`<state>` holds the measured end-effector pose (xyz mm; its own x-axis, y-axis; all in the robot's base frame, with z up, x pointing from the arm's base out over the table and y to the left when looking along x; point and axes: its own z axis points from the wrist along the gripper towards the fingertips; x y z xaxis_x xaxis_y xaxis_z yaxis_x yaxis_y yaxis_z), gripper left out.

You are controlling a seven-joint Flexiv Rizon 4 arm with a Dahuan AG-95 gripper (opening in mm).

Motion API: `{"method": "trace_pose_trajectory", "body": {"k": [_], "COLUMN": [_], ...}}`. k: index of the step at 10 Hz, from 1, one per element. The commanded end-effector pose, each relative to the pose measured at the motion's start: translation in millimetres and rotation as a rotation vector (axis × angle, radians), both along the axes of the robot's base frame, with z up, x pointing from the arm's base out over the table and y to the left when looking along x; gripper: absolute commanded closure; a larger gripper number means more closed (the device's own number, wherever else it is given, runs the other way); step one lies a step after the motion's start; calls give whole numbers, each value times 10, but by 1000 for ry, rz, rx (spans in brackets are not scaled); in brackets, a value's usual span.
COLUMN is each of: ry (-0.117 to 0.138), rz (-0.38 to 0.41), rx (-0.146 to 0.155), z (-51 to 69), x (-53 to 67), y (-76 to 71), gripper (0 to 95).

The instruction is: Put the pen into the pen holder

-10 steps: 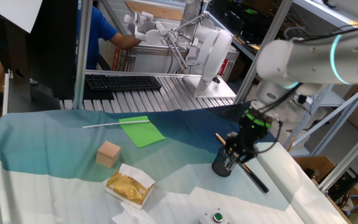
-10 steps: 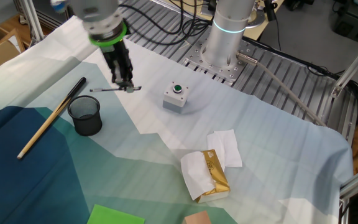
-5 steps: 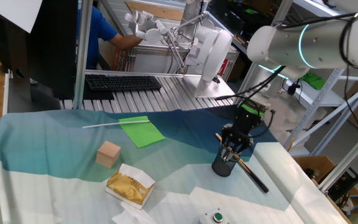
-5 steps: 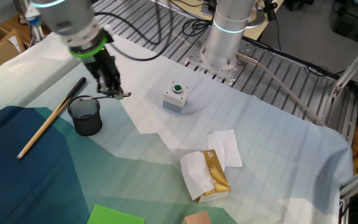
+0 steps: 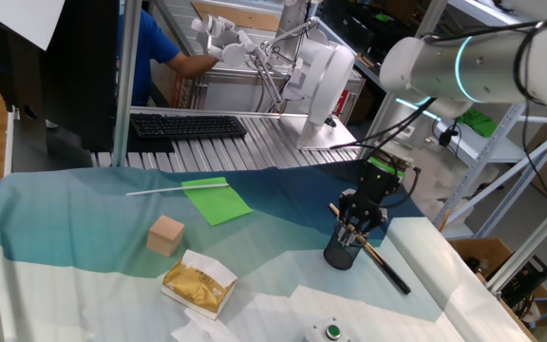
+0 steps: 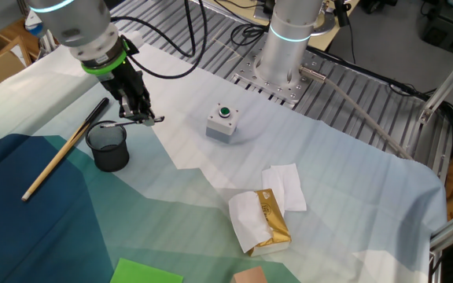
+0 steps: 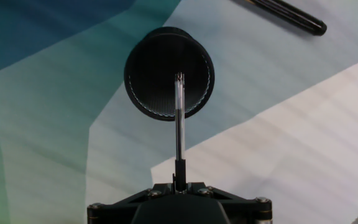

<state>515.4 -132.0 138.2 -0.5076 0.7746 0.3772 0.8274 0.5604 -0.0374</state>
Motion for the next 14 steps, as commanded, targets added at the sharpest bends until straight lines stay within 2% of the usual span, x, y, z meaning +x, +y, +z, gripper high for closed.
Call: {"method": "trace_pose_trajectory", "body": {"k": [1, 5, 8, 14], "ry": [15, 47, 57, 71], "rz": [-4, -12, -7, -5], "rx": [9, 45, 56, 68], "z": [5, -28, -65, -166], "x": [4, 63, 129, 192], "y": [-1, -52, -120, -166], "gripper": [950, 950, 950, 950]}}
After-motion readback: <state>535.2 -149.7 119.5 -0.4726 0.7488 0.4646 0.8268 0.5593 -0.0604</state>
